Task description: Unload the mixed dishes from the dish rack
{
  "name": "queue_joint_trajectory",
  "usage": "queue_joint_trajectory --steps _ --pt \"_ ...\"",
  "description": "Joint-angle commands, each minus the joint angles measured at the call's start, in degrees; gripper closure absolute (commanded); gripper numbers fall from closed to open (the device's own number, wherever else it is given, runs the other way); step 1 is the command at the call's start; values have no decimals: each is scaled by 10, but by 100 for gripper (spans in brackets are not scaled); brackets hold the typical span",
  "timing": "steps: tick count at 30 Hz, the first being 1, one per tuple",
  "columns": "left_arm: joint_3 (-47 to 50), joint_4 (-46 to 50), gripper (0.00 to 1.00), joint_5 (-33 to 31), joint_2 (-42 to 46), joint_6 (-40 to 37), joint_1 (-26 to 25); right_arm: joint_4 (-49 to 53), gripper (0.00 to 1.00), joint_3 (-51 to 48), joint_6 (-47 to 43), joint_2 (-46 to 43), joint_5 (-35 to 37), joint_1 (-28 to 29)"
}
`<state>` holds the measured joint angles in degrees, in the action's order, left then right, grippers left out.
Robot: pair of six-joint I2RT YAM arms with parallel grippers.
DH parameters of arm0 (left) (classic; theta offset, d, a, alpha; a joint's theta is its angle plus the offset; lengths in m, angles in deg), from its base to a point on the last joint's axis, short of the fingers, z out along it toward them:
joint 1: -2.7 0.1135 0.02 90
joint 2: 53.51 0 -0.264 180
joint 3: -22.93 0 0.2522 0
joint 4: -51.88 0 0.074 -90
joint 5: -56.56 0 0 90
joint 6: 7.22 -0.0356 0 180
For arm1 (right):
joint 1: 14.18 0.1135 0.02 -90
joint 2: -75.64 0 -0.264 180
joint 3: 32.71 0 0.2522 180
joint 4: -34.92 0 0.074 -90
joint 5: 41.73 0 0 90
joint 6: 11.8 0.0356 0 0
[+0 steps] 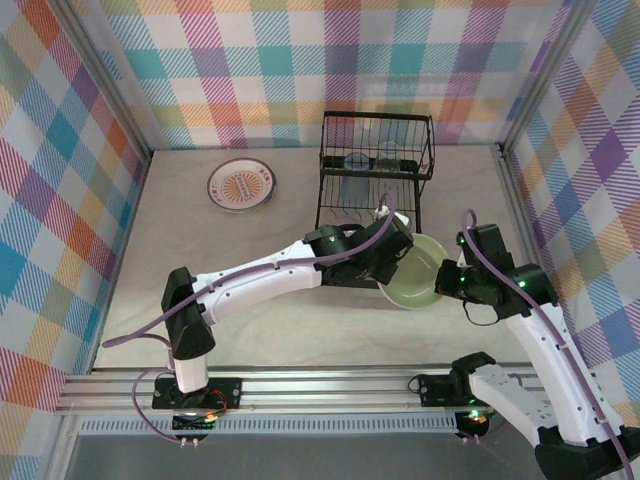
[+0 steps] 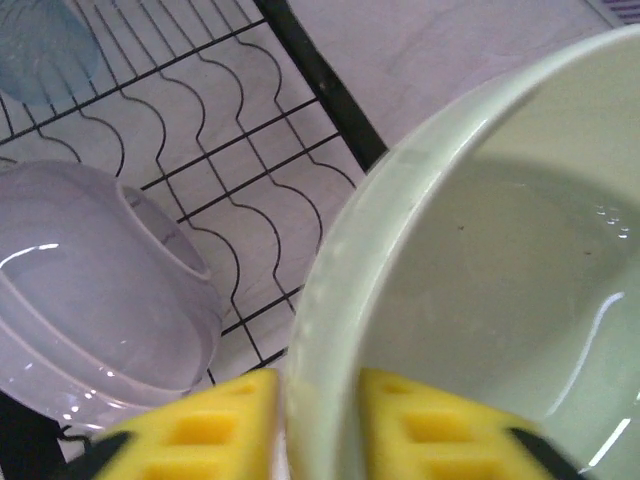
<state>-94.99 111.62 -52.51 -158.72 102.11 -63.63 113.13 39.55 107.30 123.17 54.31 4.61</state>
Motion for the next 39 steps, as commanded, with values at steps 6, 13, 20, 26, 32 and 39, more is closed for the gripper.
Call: queue_joint_trajectory --steps 6,13,20,26,32,39 --pt "-16 32 100 -9 -5 11 0 -53 100 13 -2 -4 -11 3" --pt "43 -17 100 62 62 74 54 -111 21 -3 -24 -63 -59 3" --pt "103 -19 100 86 157 91 135 -153 1 -12 -39 -126 -86 2" --pt "182 1 100 117 272 95 271 -194 1 -64 -13 -166 -98 3" --pt "213 24 100 187 300 76 411 -259 1 -107 -5 -183 -117 2" --pt "230 4 100 224 250 75 498 -270 1 -113 4 -171 -131 2"
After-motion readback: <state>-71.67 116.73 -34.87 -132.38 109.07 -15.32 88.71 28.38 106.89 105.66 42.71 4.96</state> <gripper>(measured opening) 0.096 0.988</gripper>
